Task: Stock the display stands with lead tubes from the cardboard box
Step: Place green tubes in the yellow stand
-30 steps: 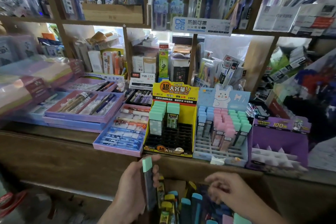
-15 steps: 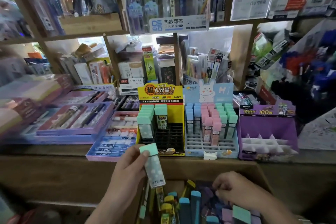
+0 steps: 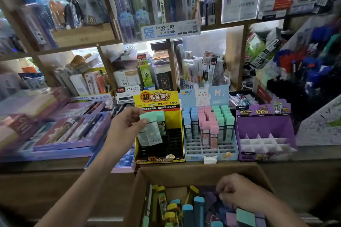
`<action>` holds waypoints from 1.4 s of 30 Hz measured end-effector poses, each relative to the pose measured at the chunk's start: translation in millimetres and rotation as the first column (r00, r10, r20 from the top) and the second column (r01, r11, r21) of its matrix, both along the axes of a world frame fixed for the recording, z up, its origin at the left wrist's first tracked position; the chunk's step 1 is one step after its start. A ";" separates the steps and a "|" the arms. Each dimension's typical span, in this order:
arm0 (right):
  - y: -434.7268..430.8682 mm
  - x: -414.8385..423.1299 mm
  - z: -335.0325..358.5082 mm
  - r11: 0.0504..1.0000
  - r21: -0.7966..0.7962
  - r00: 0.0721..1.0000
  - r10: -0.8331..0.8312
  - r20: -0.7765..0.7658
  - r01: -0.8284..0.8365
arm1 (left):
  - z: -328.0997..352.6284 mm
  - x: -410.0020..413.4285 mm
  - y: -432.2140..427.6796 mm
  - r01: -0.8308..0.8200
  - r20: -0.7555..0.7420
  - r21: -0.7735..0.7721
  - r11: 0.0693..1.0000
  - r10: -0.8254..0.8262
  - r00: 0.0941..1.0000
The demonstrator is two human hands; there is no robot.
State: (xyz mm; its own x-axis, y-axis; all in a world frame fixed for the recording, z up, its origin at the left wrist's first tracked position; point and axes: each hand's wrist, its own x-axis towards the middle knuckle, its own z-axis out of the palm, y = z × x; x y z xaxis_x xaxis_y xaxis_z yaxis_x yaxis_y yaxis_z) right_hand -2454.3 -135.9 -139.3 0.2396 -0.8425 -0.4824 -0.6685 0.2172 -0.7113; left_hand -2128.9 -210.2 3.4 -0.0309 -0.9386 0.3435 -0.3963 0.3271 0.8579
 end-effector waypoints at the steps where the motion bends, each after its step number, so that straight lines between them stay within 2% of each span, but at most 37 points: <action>1: -0.1 -0.2 -0.4 1.000 0.003 1.000 -0.002 -0.001 0.002 | 0.4 4.0 -3.5 -0.009 0.040 -0.009 1.000 0.009 0.999; 8: -2.3 -2.4 -6.2 1.000 0.021 1.000 -0.016 -0.001 0.016 | -17.4 29.9 -13.4 -0.105 0.289 -0.031 0.994 0.110 0.951; 11: -2.2 -2.8 -5.6 1.000 0.021 1.000 -0.019 -0.001 0.019 | -25.7 32.4 -12.2 -0.151 0.317 -0.027 0.988 0.152 0.936; 18: -2.1 -1.7 -1.7 0.999 0.028 1.000 -0.016 -0.016 0.016 | -22.0 38.7 -11.5 -0.135 0.409 -0.070 0.988 0.152 0.900; 28: -2.5 -2.7 -7.0 0.999 0.032 0.999 -0.025 -0.024 0.025 | -31.1 49.5 -15.2 -0.127 0.435 -0.031 0.991 0.128 0.891; 34: -1.9 0.2 -4.3 1.000 0.018 0.999 -0.010 -0.045 0.011 | -44.1 44.7 -17.1 -0.153 0.409 -0.096 0.984 0.179 0.895; 38: -1.1 2.0 -3.5 1.000 -0.014 1.000 -0.020 -0.021 0.019 | -47.8 43.4 -13.5 -0.190 0.314 -0.041 0.981 0.194 0.929; 42: 2.1 9.8 2.1 0.993 -0.058 0.990 -0.094 0.100 0.100 | -60.1 41.2 10.2 -0.264 0.221 -0.006 0.965 0.258 0.940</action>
